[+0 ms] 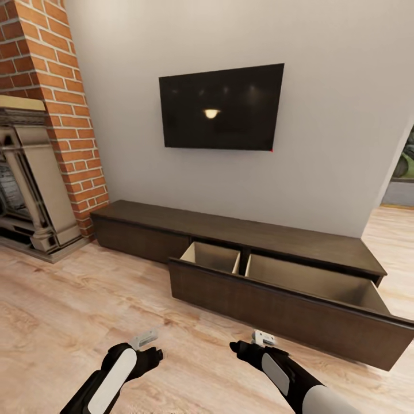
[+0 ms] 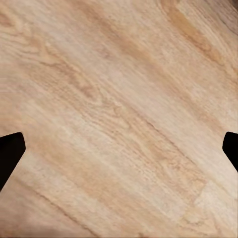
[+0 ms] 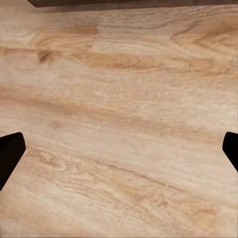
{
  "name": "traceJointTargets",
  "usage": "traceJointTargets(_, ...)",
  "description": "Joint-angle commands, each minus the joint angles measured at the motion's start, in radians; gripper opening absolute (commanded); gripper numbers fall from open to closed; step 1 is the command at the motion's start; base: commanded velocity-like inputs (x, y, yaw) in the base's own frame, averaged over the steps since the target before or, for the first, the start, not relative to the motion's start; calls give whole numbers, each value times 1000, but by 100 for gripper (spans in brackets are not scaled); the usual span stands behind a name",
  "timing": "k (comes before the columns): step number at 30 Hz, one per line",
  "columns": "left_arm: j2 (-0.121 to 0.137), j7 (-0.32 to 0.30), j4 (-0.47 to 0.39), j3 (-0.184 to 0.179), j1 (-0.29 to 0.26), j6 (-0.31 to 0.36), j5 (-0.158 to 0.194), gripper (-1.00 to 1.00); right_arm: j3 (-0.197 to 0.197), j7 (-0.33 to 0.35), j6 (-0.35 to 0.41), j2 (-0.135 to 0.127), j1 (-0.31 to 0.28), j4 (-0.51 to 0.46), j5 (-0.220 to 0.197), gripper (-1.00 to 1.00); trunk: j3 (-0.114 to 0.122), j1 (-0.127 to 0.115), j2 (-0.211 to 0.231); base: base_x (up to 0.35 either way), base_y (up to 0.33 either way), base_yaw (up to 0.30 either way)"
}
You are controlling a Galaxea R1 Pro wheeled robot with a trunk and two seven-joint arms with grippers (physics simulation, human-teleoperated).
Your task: Place each of the two pumpkins and all three candles from the living room inside a cabinet in the living room (use any cabinet), then make sure every cabinet is closed, and position the cauldron so it is next to a table in the living room.
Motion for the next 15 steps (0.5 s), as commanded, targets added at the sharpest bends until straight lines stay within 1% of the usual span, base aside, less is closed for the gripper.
traceJointTargets(1, 1, 10, -1, -3, -1, -1, 10, 100, 4, -1, 2, -1, -1, -1, -3, 100, -2, 0, 0, 0, 0, 274)
traceJointTargets(15, 1, 10, -1, -2, 0, -1, 4, 100, 4, -4, 0, -1, -1, -1, -3, 100, -10, 0, 0, 4, 1, 272)
